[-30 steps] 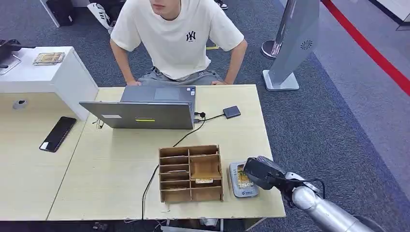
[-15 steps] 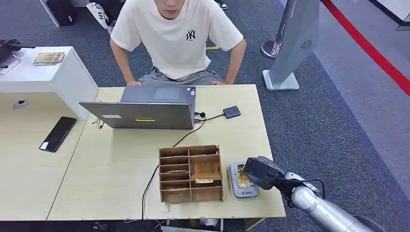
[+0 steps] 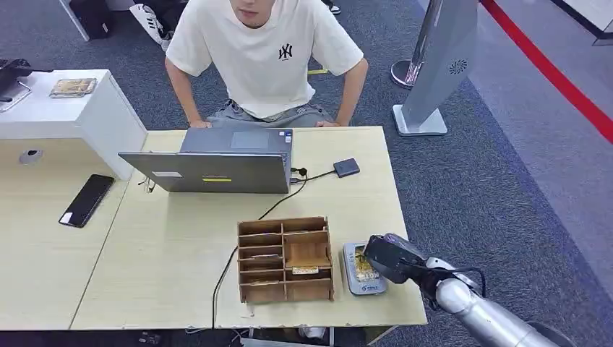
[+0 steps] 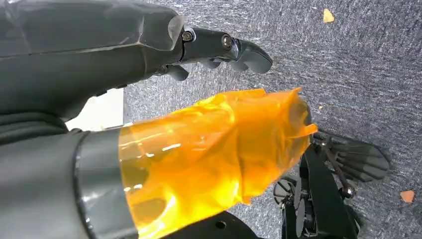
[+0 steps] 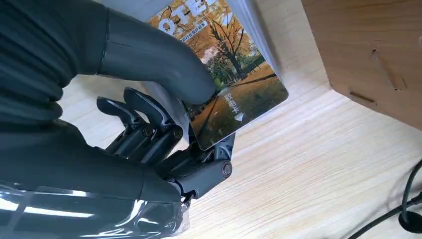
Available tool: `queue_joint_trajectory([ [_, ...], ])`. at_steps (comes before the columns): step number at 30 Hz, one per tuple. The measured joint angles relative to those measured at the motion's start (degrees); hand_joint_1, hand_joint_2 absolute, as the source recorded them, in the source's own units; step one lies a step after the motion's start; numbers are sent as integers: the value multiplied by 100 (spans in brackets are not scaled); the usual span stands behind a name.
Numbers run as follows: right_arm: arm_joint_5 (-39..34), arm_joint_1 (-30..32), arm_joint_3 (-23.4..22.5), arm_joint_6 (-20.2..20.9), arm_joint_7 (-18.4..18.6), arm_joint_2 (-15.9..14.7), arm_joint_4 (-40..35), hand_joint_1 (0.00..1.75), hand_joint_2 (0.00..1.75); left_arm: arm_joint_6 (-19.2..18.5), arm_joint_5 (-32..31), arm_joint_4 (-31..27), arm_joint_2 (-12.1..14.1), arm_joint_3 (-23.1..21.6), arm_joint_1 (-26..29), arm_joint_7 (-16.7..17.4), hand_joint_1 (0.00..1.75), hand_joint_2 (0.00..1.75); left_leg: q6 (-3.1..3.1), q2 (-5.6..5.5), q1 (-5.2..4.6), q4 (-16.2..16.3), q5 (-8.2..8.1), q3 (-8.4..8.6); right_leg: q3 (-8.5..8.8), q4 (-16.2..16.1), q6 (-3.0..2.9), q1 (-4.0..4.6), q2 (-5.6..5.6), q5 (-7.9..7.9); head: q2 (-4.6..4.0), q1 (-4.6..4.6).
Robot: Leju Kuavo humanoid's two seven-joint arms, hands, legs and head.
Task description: Pass the card to the sensor for recognition and then transmit it.
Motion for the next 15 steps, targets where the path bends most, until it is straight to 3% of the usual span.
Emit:
queue_joint_trajectory([
  [15, 7, -8, 0, -2, -24, 13, 26, 175, 175, 7, 0, 0, 0, 0, -1, -2, 0, 0, 0, 0, 0, 0, 0, 0, 0, 0, 0, 0, 0, 0, 0, 0],
])
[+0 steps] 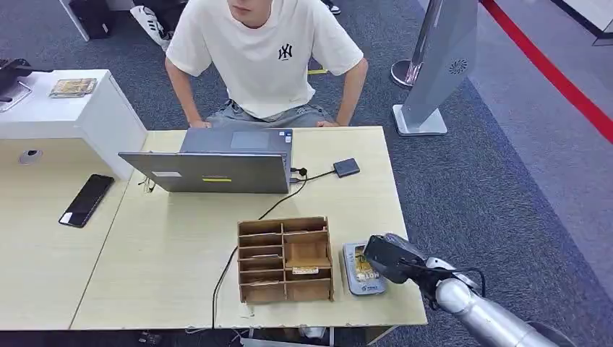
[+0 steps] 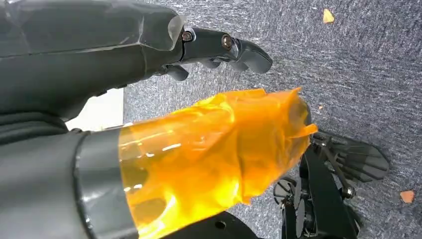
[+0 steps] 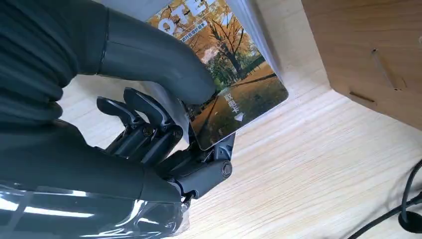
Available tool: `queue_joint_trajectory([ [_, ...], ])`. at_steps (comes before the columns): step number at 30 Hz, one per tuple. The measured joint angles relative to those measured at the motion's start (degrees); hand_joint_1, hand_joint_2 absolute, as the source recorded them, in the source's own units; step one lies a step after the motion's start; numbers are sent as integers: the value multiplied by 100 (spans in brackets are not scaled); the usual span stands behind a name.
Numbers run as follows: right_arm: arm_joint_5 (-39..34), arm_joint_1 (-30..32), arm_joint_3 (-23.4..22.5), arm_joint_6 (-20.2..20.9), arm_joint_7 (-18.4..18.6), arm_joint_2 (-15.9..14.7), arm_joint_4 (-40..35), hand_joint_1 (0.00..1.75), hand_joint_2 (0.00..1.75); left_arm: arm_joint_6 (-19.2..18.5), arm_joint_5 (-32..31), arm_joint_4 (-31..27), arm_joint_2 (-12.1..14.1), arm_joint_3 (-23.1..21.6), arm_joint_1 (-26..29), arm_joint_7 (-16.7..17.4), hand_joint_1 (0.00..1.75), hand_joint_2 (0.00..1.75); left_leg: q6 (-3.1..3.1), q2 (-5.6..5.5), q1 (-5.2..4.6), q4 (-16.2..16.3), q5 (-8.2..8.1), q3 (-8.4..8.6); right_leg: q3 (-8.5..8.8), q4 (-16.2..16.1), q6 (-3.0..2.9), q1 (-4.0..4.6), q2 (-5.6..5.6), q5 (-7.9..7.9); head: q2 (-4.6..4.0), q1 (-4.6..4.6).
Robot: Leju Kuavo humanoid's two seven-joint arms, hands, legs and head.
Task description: Pass the card to the sensor for recognition and then transmit it.
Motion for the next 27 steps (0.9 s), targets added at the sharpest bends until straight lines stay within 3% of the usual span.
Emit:
queue_joint_trajectory([
  [27, 7, -40, 7, -9, -26, 9, 41, 175, 175, 11, 0, 0, 0, 0, -1, -35, 0, 0, 0, 0, 0, 0, 0, 0, 0, 0, 0, 0, 0, 0, 0, 0],
])
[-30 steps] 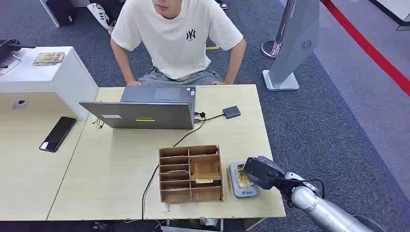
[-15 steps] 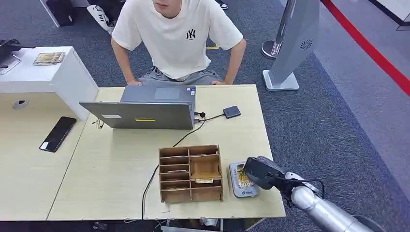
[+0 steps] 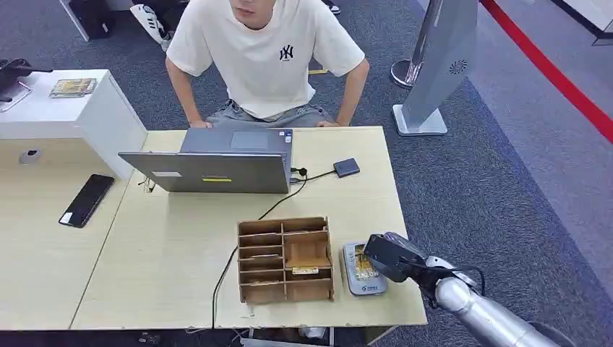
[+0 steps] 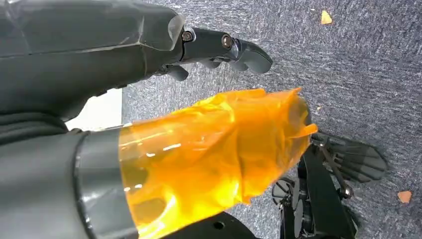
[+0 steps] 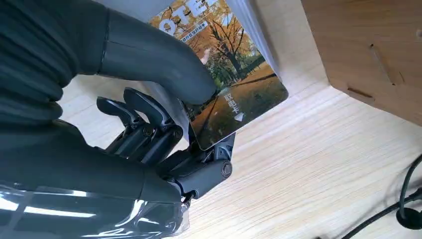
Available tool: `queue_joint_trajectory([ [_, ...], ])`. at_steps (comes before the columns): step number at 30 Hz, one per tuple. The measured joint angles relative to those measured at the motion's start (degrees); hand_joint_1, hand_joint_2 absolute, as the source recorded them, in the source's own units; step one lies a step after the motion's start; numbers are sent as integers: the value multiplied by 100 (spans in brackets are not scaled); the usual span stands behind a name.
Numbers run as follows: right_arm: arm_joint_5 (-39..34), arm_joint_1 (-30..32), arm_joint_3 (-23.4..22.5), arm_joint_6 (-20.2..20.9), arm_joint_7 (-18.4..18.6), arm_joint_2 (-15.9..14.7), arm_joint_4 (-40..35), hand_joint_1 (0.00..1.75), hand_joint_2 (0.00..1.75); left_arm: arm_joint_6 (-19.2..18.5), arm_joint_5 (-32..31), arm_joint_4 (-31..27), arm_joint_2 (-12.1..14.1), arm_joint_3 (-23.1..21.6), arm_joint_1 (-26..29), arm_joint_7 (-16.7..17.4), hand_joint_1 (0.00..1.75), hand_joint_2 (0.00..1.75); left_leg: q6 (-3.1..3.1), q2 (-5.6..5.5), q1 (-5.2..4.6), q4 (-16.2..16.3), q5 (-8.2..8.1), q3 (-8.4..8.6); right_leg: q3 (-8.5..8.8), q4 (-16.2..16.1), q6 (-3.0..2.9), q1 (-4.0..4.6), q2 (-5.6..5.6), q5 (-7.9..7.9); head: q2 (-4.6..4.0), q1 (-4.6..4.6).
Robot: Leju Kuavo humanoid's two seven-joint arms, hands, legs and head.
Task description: Pass the card to the sensor for recognition and then transmit it.
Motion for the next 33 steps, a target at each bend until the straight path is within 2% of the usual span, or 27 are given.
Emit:
queue_joint_trajectory([
  [33, 70, -28, 68, -11, -26, 20, 44, 175, 175, 15, 2, 0, 0, 0, 0, 0, 0, 0, 0, 0, 0, 0, 0, 0, 0, 0, 0, 0, 0, 0, 0, -2],
])
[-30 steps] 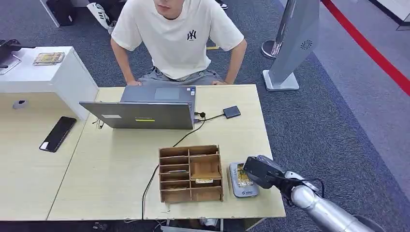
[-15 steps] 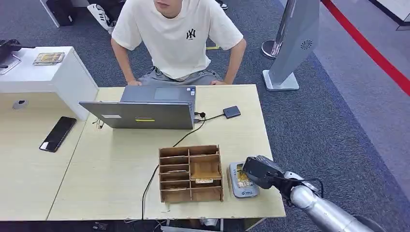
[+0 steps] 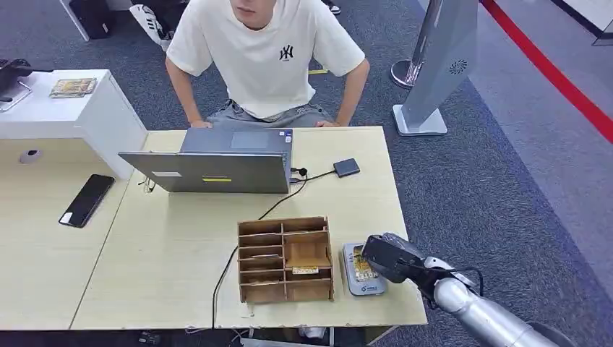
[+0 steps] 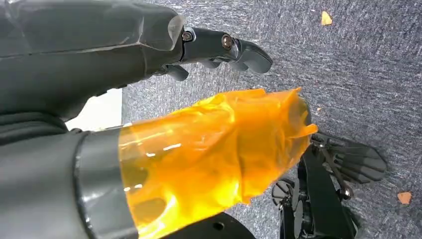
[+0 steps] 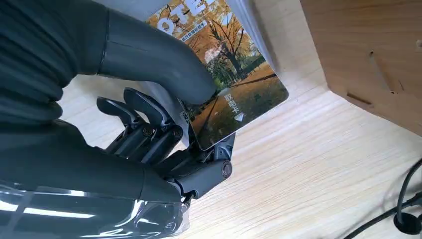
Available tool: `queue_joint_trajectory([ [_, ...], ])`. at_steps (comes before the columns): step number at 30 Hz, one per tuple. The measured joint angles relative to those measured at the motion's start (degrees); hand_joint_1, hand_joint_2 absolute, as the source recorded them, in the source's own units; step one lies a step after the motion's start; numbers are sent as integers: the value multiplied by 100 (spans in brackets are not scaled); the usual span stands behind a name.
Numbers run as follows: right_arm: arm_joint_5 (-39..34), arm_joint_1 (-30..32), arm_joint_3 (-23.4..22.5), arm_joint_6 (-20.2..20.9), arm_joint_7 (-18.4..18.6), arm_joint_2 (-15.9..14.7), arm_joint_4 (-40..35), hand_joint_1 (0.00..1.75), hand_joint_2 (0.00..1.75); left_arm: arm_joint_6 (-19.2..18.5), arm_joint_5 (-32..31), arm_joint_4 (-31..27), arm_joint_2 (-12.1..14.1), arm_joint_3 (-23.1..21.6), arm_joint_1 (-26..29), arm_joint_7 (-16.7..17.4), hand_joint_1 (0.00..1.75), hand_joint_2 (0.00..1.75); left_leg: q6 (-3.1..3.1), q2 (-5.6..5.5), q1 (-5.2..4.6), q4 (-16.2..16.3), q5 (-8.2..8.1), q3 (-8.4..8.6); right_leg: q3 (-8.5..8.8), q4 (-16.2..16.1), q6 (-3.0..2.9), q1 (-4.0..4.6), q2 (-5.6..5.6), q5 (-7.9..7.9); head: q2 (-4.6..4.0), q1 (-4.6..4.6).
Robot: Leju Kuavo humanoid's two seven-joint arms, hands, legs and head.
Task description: Pass the card to the sensor for recognition and then transmit it.
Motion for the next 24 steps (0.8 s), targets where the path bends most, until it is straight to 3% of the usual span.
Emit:
queue_joint_trajectory([
  [24, 7, -12, 7, -7, -15, 15, 28, 175, 175, -2, 13, 0, 0, 0, -1, 0, 0, 0, 0, 0, 0, 0, 0, 0, 0, 0, 0, 0, 0, 0, 0, 2],
])
